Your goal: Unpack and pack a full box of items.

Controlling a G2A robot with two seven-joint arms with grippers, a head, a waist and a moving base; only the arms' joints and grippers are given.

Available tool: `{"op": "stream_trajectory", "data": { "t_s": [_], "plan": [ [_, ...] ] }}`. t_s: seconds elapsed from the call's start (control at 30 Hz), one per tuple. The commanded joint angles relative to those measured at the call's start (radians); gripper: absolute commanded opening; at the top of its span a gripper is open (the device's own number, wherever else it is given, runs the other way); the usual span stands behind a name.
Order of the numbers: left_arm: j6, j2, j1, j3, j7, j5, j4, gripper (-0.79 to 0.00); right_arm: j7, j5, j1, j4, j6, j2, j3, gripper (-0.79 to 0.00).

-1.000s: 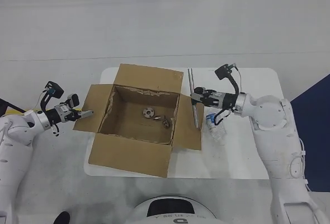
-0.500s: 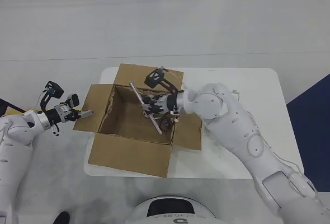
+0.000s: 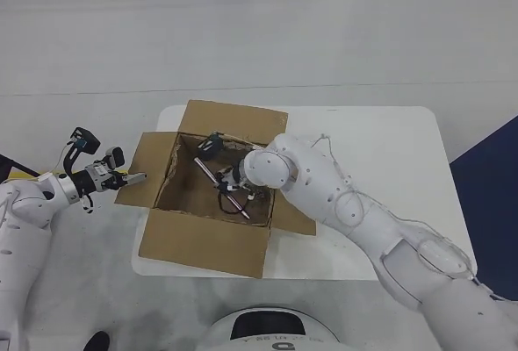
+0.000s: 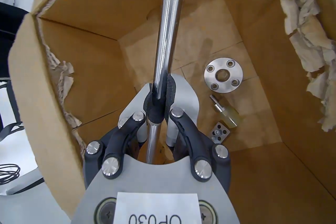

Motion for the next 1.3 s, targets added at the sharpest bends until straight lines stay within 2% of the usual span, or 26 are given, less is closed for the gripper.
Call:
{"op": "stream_trajectory", "data": {
  "t_s": [0.0,0.03,0.1,0.23,0.27,0.3,0.33,0.37,0.43,0.5,0.6,0.73,0.87,0.9,1.27],
  "plan": [
    [0.000,0.000,0.000,0.000,0.000,0.000,0.000,0.000,0.010,0.007,0.019,0.061,0.013,-0.023,-0.026,-0.785],
    [0.000,0.000,0.000,0.000,0.000,0.000,0.000,0.000,0.011,0.005,0.029,0.091,0.023,-0.037,-0.039,-0.763],
    [0.000,0.000,0.000,0.000,0.000,0.000,0.000,0.000,0.006,0.001,0.048,0.150,0.049,-0.063,-0.062,-0.585],
    [0.000,0.000,0.000,0.000,0.000,0.000,0.000,0.000,-0.007,0.005,0.078,0.233,0.070,-0.108,-0.088,-0.372],
    [0.000,0.000,0.000,0.000,0.000,0.000,0.000,0.000,-0.011,0.007,0.084,0.250,0.070,-0.117,-0.091,-0.265],
    [0.000,0.000,0.000,0.000,0.000,0.000,0.000,0.000,-0.016,0.007,0.090,0.264,0.070,-0.125,-0.094,-0.191],
    [0.000,0.000,0.000,0.000,0.000,0.000,0.000,0.000,-0.019,0.008,0.095,0.275,0.068,-0.132,-0.095,-0.062],
    [0.000,0.000,0.000,0.000,0.000,0.000,0.000,0.000,-0.019,0.012,0.098,0.283,0.062,-0.138,-0.095,0.000],
    [0.000,0.000,0.000,0.000,0.000,0.000,0.000,0.000,-0.022,0.020,0.106,0.290,0.039,-0.145,-0.090,0.000],
    [0.000,0.000,0.000,0.000,0.000,0.000,0.000,0.000,-0.045,0.053,0.107,0.276,-0.025,-0.142,-0.063,0.000],
    [0.000,0.000,0.000,0.000,0.000,0.000,0.000,0.000,-0.087,0.060,0.097,0.223,-0.099,-0.112,-0.009,-0.009],
    [0.000,0.000,0.000,0.000,0.000,0.000,0.000,0.000,-0.116,0.020,0.028,0.045,-0.192,-0.028,0.119,0.000],
    [0.000,0.000,0.000,0.000,0.000,0.000,0.000,0.000,-0.072,-0.003,-0.154,-0.280,-0.247,0.085,0.356,0.000],
    [0.000,0.000,0.000,0.000,0.000,0.000,0.000,0.000,-0.069,0.011,-0.175,-0.314,-0.259,0.094,0.381,0.000],
    [0.000,0.000,0.000,0.000,0.000,0.000,0.000,0.000,-0.069,0.011,-0.175,-0.314,-0.259,0.094,0.381,0.000]
  ]
}}
